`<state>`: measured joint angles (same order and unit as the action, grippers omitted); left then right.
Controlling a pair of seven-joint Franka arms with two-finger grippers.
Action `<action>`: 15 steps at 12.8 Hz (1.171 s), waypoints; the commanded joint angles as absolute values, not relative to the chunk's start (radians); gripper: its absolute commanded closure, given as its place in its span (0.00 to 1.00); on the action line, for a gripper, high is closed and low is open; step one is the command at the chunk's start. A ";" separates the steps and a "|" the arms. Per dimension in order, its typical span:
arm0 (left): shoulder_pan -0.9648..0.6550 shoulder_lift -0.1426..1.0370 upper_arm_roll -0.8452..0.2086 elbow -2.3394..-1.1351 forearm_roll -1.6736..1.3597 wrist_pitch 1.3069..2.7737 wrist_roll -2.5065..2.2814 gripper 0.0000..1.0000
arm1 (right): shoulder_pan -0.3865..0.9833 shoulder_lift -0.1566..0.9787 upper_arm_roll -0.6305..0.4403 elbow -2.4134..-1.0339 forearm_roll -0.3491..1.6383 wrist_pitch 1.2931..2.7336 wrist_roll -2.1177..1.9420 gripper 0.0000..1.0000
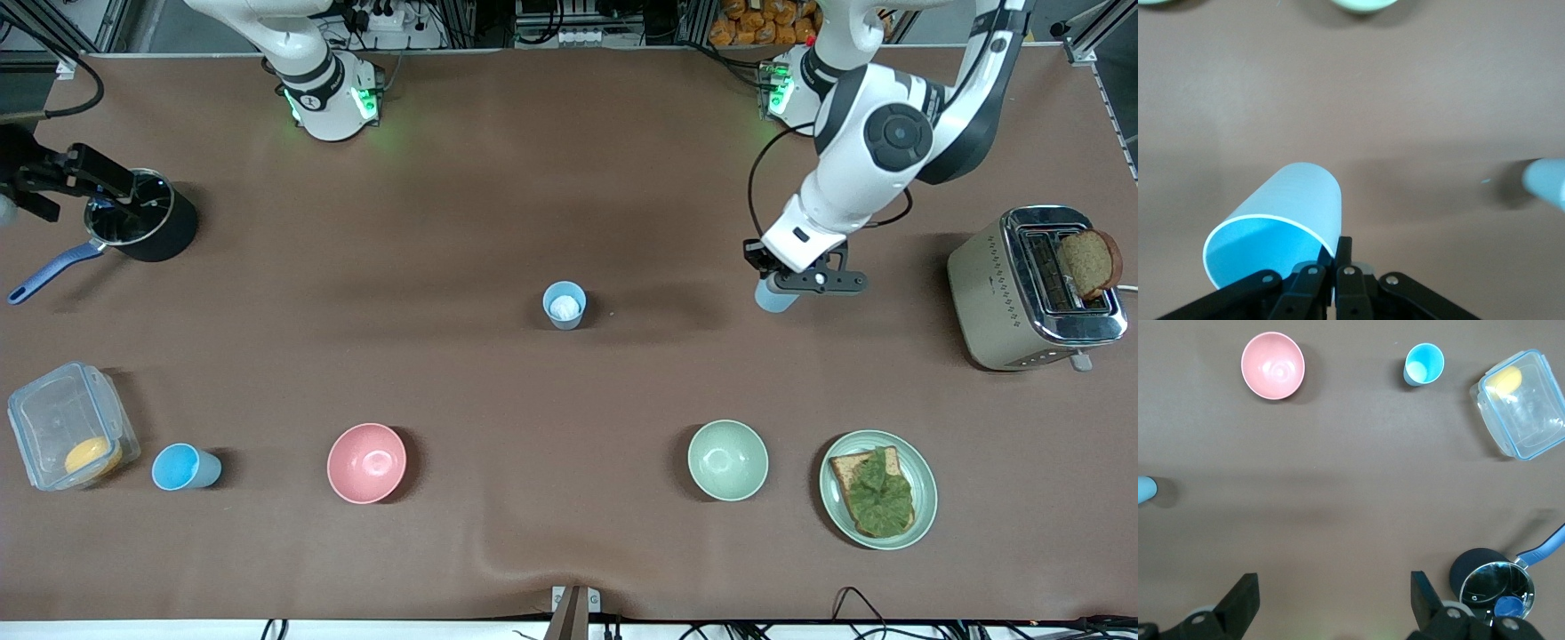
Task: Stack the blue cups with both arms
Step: 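Carry the held cup over the placed cup and lower it inside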
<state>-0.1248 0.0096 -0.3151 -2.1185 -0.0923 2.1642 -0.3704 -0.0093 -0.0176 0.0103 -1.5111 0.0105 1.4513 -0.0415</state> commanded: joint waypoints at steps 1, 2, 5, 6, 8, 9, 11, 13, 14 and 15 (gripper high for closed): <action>-0.205 0.051 -0.316 -1.991 -0.112 2.108 -0.440 1.00 | -0.012 -0.052 0.005 -1.566 -0.002 1.476 -0.032 0.00; -0.239 0.069 -0.316 -1.959 -0.112 2.106 -0.465 1.00 | -0.002 -0.052 -0.005 -1.566 0.002 1.476 -0.032 0.00; -0.337 0.164 -0.311 -1.838 -0.100 2.082 -0.595 1.00 | 0.002 -0.045 -0.006 -1.563 0.003 1.476 -0.035 0.00; -0.366 0.199 -0.308 -1.803 -0.097 2.082 -0.627 1.00 | 0.000 -0.041 -0.006 -1.563 0.003 1.477 -0.038 0.00; -0.417 0.267 -0.292 -1.731 -0.071 2.082 -0.670 1.00 | 0.000 -0.031 -0.005 -1.562 0.003 1.497 -0.038 0.00; -0.463 0.305 -0.264 -1.682 -0.052 2.071 -0.699 1.00 | -0.002 -0.029 -0.005 -1.560 0.003 1.500 -0.040 0.00; -0.572 0.397 -0.186 -1.555 -0.048 2.025 -0.751 1.00 | 0.002 -0.021 -0.005 -1.560 0.003 1.506 -0.040 0.00; -0.639 0.452 -0.118 -1.497 -0.051 2.022 -0.765 1.00 | 0.000 -0.021 -0.005 -1.560 0.003 1.508 -0.040 0.00; -0.665 0.475 -0.094 -1.470 -0.054 2.022 -0.767 1.00 | 0.000 -0.021 -0.005 -1.560 0.005 1.508 -0.040 0.00; -0.689 0.492 -0.089 -1.454 -0.054 2.023 -0.784 1.00 | 0.002 -0.020 -0.005 -1.560 0.006 1.509 -0.040 0.00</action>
